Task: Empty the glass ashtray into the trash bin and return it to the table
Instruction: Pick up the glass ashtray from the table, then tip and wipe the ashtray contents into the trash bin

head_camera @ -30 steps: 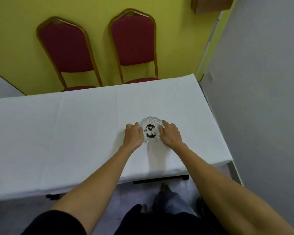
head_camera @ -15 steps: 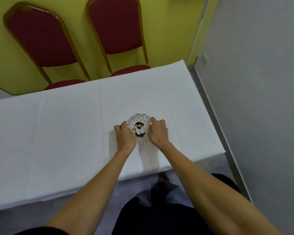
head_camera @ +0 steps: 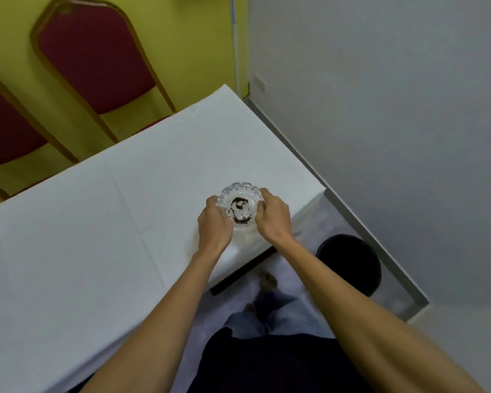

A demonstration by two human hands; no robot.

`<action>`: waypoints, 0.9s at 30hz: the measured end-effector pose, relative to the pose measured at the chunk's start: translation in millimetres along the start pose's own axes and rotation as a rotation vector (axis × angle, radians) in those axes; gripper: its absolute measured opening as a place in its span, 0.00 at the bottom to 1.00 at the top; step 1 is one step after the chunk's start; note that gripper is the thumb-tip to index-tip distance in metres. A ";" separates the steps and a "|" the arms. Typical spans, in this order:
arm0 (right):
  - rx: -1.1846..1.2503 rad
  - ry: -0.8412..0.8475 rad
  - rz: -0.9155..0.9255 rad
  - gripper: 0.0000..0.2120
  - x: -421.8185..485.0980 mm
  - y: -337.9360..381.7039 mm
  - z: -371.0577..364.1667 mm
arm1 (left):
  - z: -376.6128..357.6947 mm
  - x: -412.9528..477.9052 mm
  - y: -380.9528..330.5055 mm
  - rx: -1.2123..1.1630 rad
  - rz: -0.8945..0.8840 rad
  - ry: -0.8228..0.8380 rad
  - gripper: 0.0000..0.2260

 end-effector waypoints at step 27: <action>-0.014 -0.663 -0.564 0.14 -148.6 -414.5 117.3 | -357.8 -231.6 -29.7 0.057 -0.574 0.629 0.11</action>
Point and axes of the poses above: each hand's wrist, its own x-axis towards the middle knuckle, its own z-axis out of the back of the hand, y = z × x, the point moved 10 cm from there along x, towards the middle knuckle, and after that the axes turned 12 degrees about -y, right-handed, at the moved point
